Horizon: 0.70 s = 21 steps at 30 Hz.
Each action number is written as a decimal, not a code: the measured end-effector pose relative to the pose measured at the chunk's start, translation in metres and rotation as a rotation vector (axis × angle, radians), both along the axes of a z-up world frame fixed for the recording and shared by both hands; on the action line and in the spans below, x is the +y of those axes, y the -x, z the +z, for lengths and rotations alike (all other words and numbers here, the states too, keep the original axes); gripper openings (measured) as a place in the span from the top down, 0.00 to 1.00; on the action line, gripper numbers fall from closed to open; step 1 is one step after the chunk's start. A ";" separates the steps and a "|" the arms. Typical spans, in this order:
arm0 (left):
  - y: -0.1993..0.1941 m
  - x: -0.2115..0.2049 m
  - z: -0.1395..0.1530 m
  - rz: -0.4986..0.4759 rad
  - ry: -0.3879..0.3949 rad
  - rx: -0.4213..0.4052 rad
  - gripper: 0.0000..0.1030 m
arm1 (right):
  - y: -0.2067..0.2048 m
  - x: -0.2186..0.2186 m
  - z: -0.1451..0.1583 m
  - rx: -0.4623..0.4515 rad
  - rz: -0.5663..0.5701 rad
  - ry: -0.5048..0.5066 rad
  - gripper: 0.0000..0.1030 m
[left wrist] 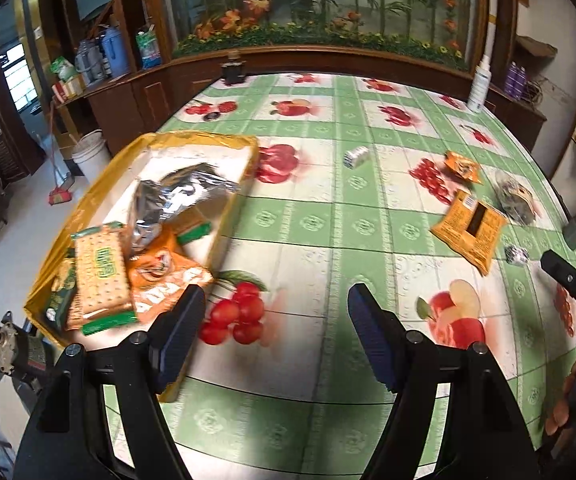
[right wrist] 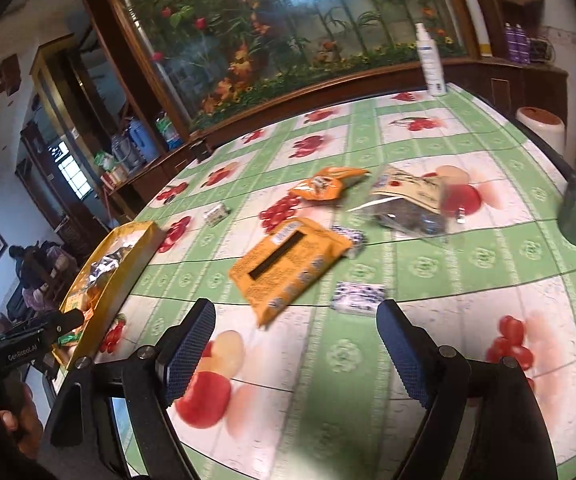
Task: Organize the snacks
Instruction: 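Move both open tools back to the remaining snacks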
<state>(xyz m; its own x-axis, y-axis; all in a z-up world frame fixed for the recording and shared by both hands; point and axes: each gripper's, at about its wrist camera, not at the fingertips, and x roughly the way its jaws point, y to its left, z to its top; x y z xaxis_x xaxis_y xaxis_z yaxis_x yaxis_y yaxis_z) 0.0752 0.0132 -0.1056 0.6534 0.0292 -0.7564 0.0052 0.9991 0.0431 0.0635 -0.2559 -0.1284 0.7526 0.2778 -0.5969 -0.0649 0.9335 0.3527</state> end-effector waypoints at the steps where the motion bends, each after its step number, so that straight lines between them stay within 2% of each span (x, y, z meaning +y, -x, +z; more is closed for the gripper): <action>1: 0.000 -0.005 -0.002 -0.019 0.002 0.008 0.28 | 0.002 -0.006 -0.001 0.000 -0.012 -0.002 0.18; 6: -0.007 -0.038 -0.011 -0.110 -0.012 0.048 0.28 | 0.003 -0.018 -0.005 0.022 -0.016 0.013 0.17; 10: -0.011 -0.056 -0.014 -0.157 -0.019 0.073 0.28 | -0.008 -0.006 -0.003 0.025 0.035 0.125 0.17; 13: -0.010 -0.064 -0.015 -0.176 -0.031 0.078 0.28 | -0.022 0.000 -0.004 0.026 0.072 0.211 0.22; 18: -0.013 -0.065 -0.019 -0.182 -0.029 0.107 0.29 | -0.050 0.002 -0.015 0.074 0.172 0.269 0.38; 21: -0.020 -0.067 -0.023 -0.196 -0.014 0.131 0.29 | -0.061 0.001 -0.023 0.117 0.245 0.278 0.38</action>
<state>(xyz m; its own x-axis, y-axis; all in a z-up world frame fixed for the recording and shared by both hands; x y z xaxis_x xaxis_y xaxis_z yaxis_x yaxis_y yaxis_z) 0.0948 -0.0541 -0.1284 0.5443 -0.0777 -0.8353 0.2059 0.9776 0.0432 0.1243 -0.2544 -0.1512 0.6063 0.2569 -0.7526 -0.2723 0.9562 0.1070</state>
